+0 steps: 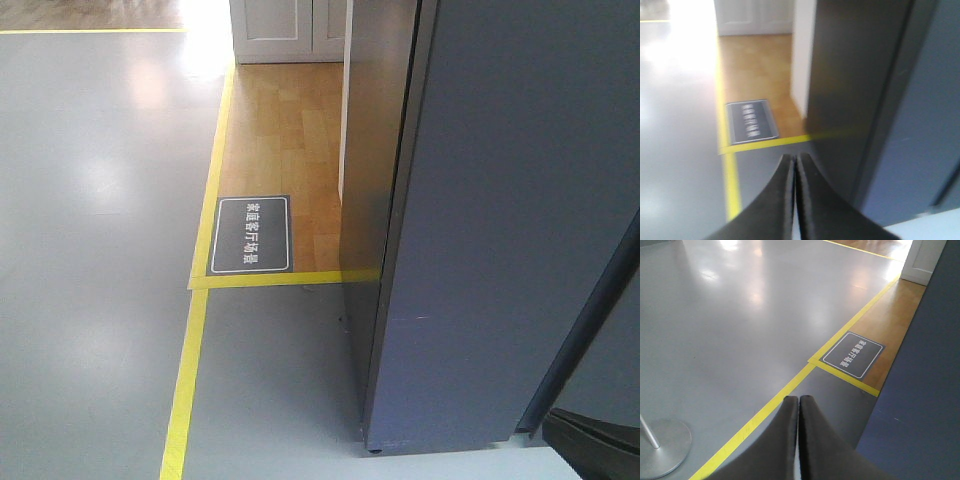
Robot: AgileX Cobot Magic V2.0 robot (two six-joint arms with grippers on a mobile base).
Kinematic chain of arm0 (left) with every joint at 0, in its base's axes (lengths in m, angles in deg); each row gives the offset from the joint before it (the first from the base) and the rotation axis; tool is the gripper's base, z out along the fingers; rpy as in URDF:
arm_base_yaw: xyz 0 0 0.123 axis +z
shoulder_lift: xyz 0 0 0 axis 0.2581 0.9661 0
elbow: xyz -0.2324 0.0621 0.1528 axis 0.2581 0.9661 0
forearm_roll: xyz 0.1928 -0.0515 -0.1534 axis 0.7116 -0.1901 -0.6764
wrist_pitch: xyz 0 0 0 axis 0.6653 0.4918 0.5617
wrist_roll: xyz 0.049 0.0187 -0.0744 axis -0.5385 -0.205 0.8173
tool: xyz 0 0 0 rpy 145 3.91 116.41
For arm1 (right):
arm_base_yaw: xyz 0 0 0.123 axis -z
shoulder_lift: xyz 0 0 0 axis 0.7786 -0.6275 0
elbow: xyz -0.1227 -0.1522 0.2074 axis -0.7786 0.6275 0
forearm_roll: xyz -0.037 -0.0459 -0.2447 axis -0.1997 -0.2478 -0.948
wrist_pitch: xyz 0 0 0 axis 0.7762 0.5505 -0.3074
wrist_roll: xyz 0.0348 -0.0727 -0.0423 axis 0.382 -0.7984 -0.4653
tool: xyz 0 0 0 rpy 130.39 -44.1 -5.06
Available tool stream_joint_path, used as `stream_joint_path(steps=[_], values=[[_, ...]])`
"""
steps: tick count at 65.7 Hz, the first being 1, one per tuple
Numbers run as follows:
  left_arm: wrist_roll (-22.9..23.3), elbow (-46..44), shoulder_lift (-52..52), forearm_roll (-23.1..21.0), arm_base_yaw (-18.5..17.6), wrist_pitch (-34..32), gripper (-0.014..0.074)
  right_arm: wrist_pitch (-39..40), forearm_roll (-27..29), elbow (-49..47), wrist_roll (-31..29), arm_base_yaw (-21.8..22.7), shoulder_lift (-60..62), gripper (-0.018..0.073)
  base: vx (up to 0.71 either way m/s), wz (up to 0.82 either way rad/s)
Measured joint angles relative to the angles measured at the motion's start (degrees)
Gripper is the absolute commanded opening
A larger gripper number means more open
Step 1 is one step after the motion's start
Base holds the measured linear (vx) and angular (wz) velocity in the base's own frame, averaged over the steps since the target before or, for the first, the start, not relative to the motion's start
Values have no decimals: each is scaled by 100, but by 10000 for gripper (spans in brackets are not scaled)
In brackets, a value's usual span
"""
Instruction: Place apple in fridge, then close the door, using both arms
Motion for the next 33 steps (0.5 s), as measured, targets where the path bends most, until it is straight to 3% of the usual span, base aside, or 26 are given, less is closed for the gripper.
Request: stream_joint_path(steps=[21,33], values=[[1687,938,-691,1779,0,-1417,-6,0,0,0,0,0,0,-6,0,0],[2105,1489,-1160,2197,0,-1598,-6,0,2,0,0,0,0,-6,0,0]])
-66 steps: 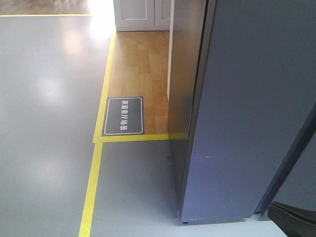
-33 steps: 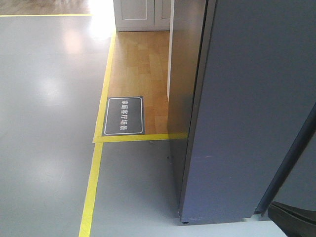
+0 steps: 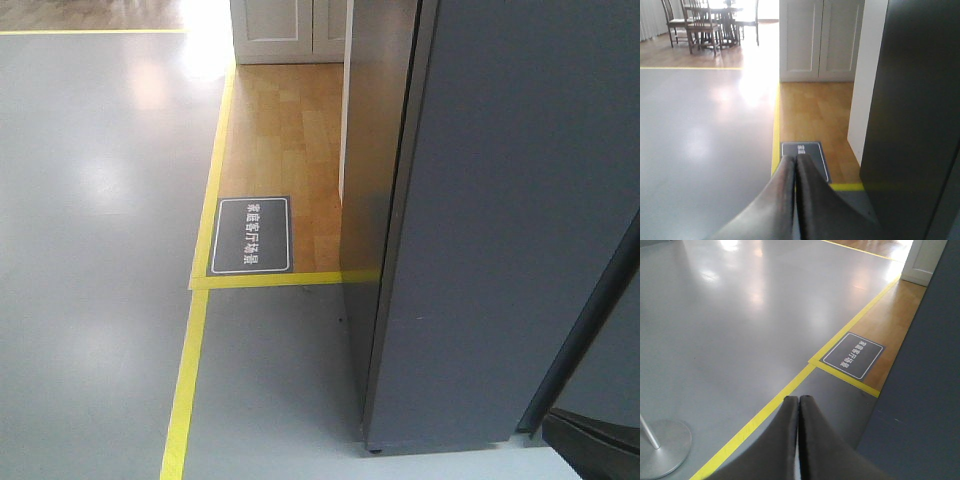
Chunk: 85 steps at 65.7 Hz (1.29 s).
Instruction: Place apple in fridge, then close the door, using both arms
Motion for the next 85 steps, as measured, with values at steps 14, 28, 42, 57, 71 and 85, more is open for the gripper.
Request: stream_joint_path(steps=[14,28,42,57,71,85], values=[[43,411,-11,119,0,-47,-6,0,0,0,0,0,0,-6,0,0],[43,411,-11,374,0,-139,-6,0,0,0,0,0,0,-6,0,0],[43,411,-11,639,0,-382,-6,0,0,0,0,0,0,-6,0,0],[43,411,-11,672,0,-545,-6,0,0,0,4,0,0,-6,0,0],[43,411,-11,679,0,-545,-6,0,0,0,4,0,0,-6,0,0],[43,411,-11,684,0,-546,-6,0,0,0,4,0,0,-6,0,0]])
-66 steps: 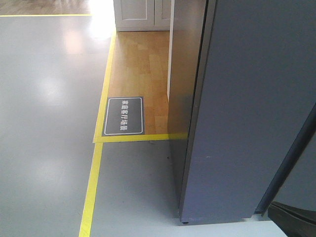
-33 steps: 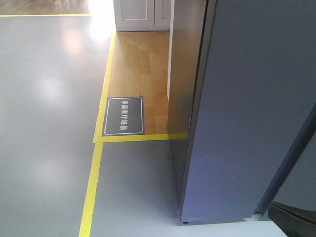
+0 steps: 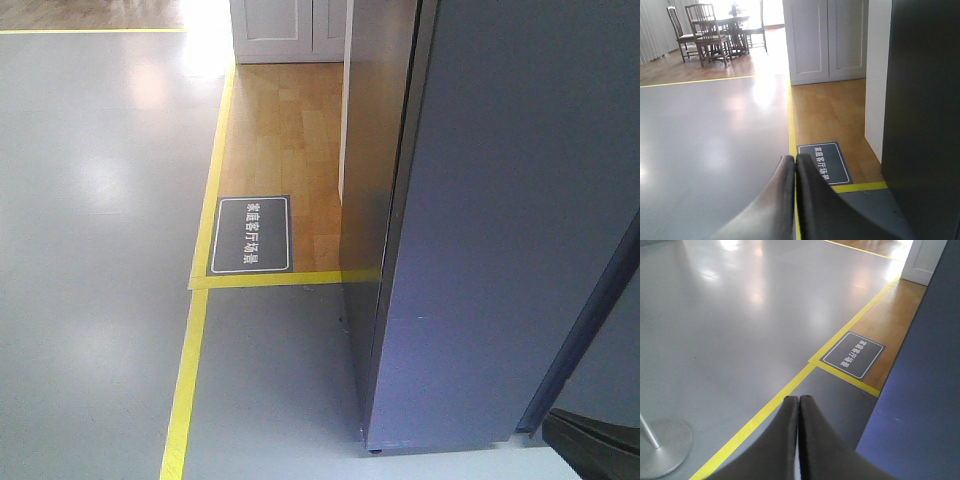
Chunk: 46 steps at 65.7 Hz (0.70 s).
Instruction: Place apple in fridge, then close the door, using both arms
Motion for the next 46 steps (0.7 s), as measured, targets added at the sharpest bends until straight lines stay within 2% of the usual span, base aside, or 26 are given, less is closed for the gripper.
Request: stream_joint_path(steps=[46], values=[[0,0,0,0,0,-5,-6,56,-18,19,0,0,0,-6,0,0]])
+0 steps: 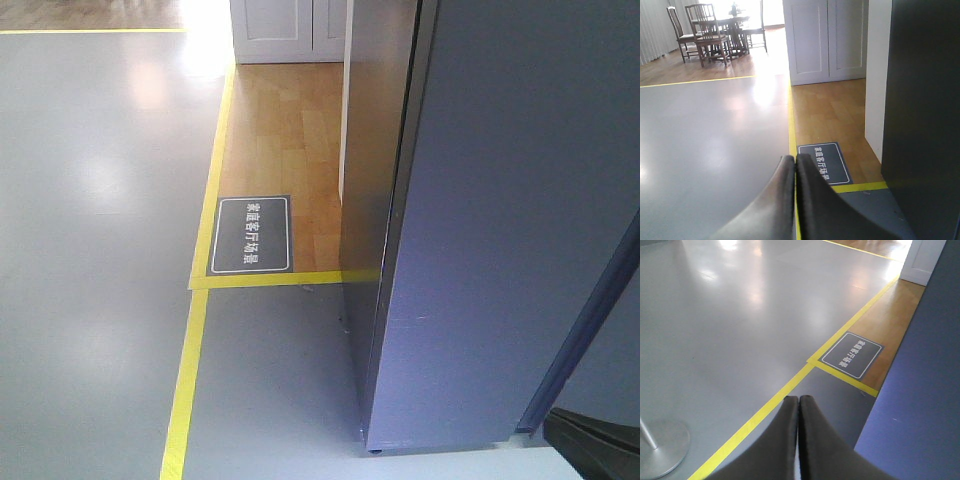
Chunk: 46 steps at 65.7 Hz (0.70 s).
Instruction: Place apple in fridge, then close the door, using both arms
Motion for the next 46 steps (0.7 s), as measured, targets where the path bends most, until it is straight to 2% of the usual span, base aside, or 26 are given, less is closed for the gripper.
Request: stream_joint_path(steps=[18,29,37,46], values=[[0,0,0,0,0,-5,-6,798,16,497,135,-90,486,-6,0,0],[0,0,0,0,0,-5,-6,1564,-135,925,574,-348,1089,-6,0,0],[0,0,0,0,0,-5,-6,1819,-656,1165,1309,-381,1487,-6,0,0],[0,0,0,0,0,-5,-6,1851,-1579,1344,2581,-381,1832,-3,0,0]])
